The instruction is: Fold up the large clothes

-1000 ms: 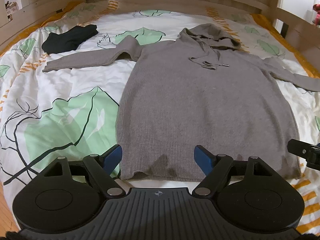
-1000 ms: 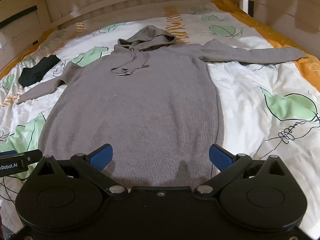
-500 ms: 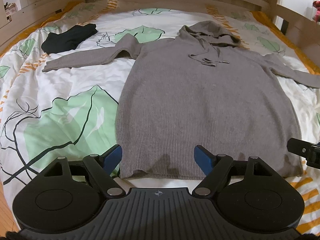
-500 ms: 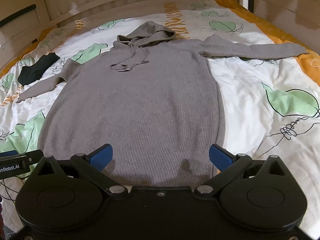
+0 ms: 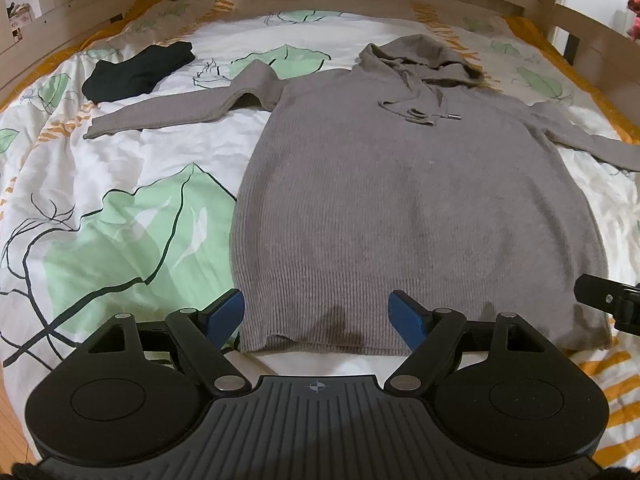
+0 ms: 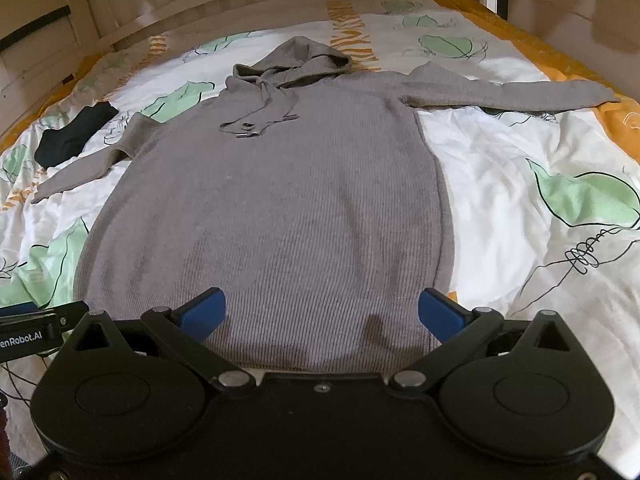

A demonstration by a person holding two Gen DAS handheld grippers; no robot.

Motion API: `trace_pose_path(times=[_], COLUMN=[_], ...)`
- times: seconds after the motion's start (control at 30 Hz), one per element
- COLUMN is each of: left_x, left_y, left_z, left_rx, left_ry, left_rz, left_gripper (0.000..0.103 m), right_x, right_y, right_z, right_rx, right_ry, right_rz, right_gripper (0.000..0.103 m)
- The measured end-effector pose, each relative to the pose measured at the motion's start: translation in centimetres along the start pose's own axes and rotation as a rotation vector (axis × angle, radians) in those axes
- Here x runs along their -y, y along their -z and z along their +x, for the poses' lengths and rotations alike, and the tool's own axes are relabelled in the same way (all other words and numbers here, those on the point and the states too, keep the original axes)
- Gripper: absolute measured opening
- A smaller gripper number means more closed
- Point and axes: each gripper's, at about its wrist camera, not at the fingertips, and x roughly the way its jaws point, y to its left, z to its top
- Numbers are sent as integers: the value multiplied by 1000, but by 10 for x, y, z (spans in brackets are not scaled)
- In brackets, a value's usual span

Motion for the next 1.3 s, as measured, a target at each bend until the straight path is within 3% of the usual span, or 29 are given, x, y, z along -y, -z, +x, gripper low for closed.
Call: trace_pose_path(times=[0.87,1.3], left_x=[-3,-17], left_y=[2,-25], left_z=[7,17], left_rx=[-11,57], left_ry=[-6,-9], left_rz=[-15,-45], left_gripper=[78,78], right_x=[-3,-11], right_y=[-3,-22], right_z=[5,11], right_rx=[-18,70], right_ry=[0,9], right_rz=[-8,-74], right_gripper=[102,102])
